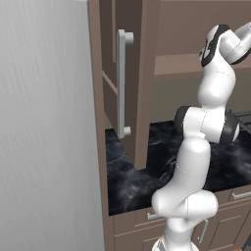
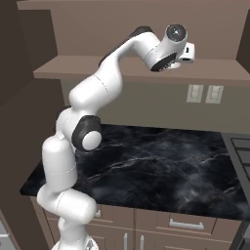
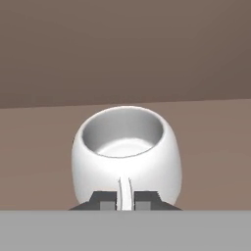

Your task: Open the cabinet directly in front. Then move the beer and the mug to the dining counter with the candle on it.

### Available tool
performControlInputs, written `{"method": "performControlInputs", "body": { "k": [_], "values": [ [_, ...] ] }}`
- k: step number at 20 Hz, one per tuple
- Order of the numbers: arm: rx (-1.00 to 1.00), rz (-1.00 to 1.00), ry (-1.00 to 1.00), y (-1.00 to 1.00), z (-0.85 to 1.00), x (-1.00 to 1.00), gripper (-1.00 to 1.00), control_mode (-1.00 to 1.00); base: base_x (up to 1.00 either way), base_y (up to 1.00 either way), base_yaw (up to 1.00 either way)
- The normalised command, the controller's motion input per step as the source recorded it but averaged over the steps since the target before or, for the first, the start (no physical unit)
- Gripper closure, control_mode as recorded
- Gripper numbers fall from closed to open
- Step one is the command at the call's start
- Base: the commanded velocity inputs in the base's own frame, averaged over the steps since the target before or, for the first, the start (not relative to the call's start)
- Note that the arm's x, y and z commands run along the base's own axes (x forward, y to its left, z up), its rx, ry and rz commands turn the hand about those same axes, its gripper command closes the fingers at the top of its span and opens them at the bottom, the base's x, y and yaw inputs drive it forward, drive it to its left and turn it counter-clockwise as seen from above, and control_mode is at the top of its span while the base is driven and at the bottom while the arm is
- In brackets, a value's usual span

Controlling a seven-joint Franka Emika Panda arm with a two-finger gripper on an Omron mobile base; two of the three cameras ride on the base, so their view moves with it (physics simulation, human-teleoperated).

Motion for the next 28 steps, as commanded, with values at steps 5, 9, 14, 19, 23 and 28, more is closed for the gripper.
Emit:
{"method": "performControlInputs", "body": {
  "k": [5,9,14,19,23,28],
  "values": [
    [0.0,0.0,0.0,0.0,0.0,0.0,1.0,-1.0,0.0,0.0,0.0],
    [0.0,0.0,0.0,0.0,0.0,-0.04,1.0,-1.0,0.0,0.0,0.0],
    [0.0,0.0,0.0,0.0,0.0,-0.11,1.0,-1.0,0.0,0.0,0.0],
    [0.0,0.0,0.0,0.0,0.0,-0.2,1.0,-1.0,0.0,0.0,0.0],
    [0.0,0.01,0.0,0.0,0.0,-0.27,1.0,-1.0,0.0,0.0,0.0],
    [0.0,0.02,0.0,0.01,0.0,-0.38,1.0,-1.0,0.0,0.0,0.0]
  ]
}}
